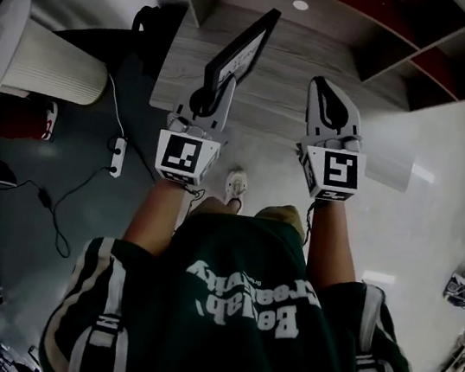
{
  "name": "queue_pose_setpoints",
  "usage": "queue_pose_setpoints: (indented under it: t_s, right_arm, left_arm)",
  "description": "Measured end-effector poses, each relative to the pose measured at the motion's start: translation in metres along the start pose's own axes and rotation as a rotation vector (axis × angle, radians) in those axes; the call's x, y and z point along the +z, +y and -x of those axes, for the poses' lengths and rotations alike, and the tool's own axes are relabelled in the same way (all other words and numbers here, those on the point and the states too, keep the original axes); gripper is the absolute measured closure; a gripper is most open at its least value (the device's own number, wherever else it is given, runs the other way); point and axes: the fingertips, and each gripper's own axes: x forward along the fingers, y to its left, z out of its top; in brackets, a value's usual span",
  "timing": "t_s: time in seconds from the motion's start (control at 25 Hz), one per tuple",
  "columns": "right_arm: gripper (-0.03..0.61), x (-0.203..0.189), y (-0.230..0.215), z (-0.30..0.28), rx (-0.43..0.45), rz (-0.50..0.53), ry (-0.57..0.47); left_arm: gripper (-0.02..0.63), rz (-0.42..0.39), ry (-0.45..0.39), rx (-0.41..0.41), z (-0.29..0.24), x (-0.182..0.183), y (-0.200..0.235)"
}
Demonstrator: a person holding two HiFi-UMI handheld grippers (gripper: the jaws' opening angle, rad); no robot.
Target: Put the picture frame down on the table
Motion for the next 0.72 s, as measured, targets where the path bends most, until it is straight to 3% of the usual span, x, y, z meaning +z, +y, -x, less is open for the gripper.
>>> queue_pose_setpoints:
  t_s: [0.36,0.72]
  right_arm:
    - [0.537,-0.01,0.0,-0.046,0.056,0.004,-0.006]
    - [0.537,-0.044,-0.017,-0.1,0.155,-0.013,0.065]
  left_arm:
    - [0.588,0.01,0.021,0.01,-0.027,-0.024,0.025]
    - [0.588,0.017,0.044,0.114,-0.08,-0.046,0.049]
